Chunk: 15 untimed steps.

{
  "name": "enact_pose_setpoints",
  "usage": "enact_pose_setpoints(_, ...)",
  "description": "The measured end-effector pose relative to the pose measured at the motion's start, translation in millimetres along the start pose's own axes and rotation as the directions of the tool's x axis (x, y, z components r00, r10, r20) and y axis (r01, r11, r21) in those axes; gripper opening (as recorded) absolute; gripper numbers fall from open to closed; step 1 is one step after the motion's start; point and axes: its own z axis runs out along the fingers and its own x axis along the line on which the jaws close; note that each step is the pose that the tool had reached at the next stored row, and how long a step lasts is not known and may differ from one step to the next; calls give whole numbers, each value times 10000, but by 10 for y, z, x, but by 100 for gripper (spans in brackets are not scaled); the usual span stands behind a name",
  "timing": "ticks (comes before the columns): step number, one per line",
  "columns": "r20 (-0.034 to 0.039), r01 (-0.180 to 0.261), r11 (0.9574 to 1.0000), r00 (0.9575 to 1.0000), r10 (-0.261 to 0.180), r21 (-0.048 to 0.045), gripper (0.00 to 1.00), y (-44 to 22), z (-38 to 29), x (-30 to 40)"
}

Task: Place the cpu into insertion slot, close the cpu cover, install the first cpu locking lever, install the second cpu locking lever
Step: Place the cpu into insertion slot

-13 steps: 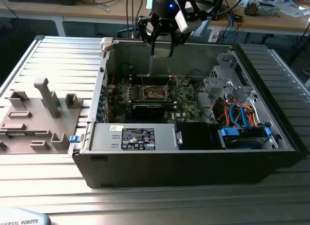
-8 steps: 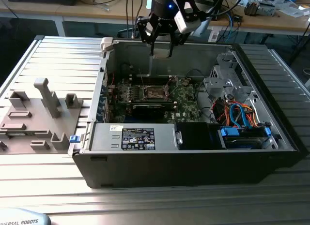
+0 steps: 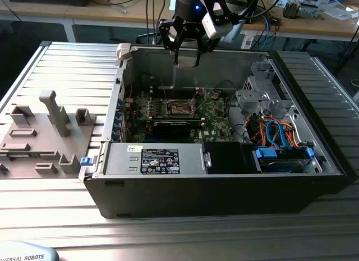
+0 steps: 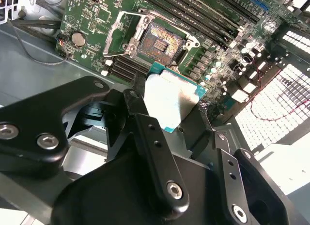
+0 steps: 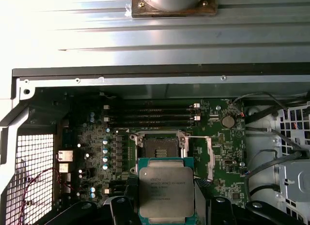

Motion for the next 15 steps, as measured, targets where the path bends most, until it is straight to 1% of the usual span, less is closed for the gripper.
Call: enact_pose_setpoints(15, -1, 1, 10000, 10000, -1, -4, 54, -4, 41, 1)
